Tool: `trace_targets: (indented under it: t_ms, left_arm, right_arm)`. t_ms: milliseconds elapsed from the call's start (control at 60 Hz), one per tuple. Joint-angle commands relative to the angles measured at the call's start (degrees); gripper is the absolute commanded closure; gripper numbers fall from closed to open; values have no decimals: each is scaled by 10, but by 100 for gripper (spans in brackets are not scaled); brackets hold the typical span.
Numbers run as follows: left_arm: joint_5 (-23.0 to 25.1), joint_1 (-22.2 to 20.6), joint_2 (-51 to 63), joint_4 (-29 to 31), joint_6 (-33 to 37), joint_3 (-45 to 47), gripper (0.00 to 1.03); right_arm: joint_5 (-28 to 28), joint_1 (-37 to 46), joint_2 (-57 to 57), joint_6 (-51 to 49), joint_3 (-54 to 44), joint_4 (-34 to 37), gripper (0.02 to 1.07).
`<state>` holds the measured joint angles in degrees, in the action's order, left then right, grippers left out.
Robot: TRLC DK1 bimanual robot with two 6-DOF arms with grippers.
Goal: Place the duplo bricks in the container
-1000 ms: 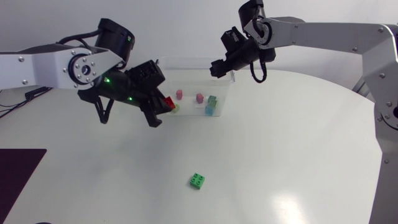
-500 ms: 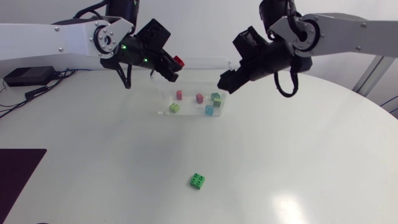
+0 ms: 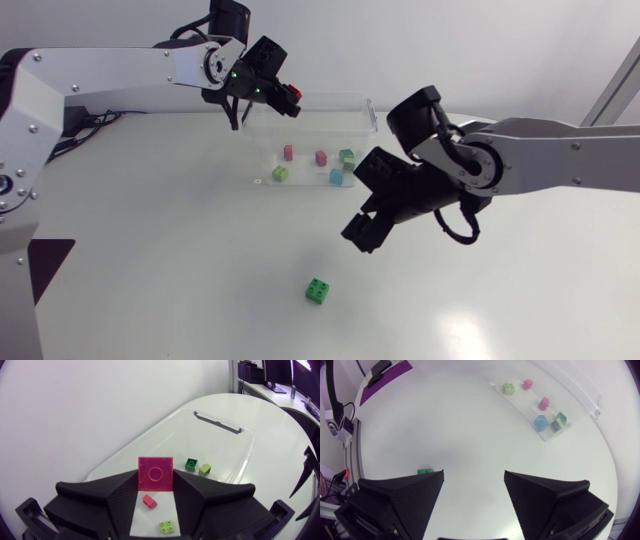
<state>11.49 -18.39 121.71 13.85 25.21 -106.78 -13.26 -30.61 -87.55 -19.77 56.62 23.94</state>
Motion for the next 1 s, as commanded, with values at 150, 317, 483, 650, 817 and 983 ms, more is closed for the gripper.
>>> trace_targets:
  t_ms: [150,317,483,650,817,983]
  left_arm:
    - [-9,2,23,24,-17,-40,5]
    - [-8,11,-10,47,-16,-20,5]
    - [-8,23,-79,49,-12,52,5]
    - [-8,30,-150,49,-8,127,5]
    - [-3,35,-197,56,1,170,5]
    - [1,41,-240,61,9,213,5]
  right_arm:
    - [16,-52,-35,13,-14,-9,20]
    - [44,-86,-66,28,-13,-10,20]
    - [68,-118,-86,41,-11,-1,20]
    - [81,-139,-110,53,-5,14,20]
    - [89,-154,-134,63,8,23,20]
    - [89,-162,-153,65,22,37,20]
